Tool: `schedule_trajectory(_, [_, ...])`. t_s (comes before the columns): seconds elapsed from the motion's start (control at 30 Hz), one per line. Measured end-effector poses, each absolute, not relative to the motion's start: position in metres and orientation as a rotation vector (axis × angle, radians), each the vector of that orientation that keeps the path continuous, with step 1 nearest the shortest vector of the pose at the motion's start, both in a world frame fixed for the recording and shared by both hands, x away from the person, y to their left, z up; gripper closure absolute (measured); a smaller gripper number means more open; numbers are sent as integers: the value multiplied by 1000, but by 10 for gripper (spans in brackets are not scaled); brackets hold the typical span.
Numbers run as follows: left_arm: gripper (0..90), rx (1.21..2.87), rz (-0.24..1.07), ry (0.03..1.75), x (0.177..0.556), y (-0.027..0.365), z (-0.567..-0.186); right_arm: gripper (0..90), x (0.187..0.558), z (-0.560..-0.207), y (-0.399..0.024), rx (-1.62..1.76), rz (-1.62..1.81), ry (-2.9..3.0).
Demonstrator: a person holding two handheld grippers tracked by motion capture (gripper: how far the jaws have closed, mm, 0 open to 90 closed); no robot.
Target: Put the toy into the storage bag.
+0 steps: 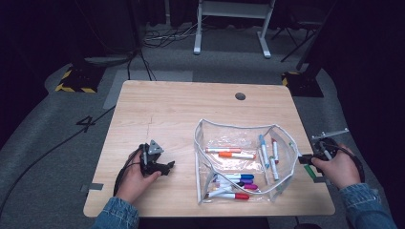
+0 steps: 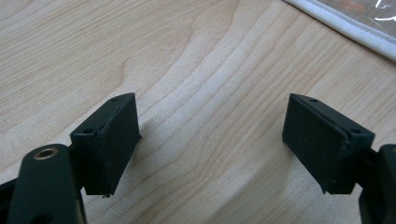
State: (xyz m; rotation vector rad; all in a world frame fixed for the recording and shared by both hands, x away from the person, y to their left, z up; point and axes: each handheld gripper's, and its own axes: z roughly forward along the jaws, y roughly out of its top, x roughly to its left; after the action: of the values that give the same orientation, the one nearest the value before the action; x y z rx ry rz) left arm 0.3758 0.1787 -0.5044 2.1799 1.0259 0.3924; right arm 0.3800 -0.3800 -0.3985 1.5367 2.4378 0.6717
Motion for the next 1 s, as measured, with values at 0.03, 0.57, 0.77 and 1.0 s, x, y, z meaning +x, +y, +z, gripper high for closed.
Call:
schedule_trajectory(0.03, [193, 2180, 393, 1026, 376, 179, -504, 769, 380, -392, -378, 1524, 695, 2447])
schedule_trajectory(0.57, [192, 2180, 393, 1026, 376, 179, -504, 770, 376, -310, -350, 1331, 817, 2436])
schedule_trajectory(0.77, [193, 2180, 392, 1026, 376, 179, -504, 770, 374, -279, -336, 1240, 846, 2441])
schedule_trajectory(1.0, [192, 2180, 392, 1026, 376, 179, -504, 770, 372, -253, -309, 1119, 886, 2479])
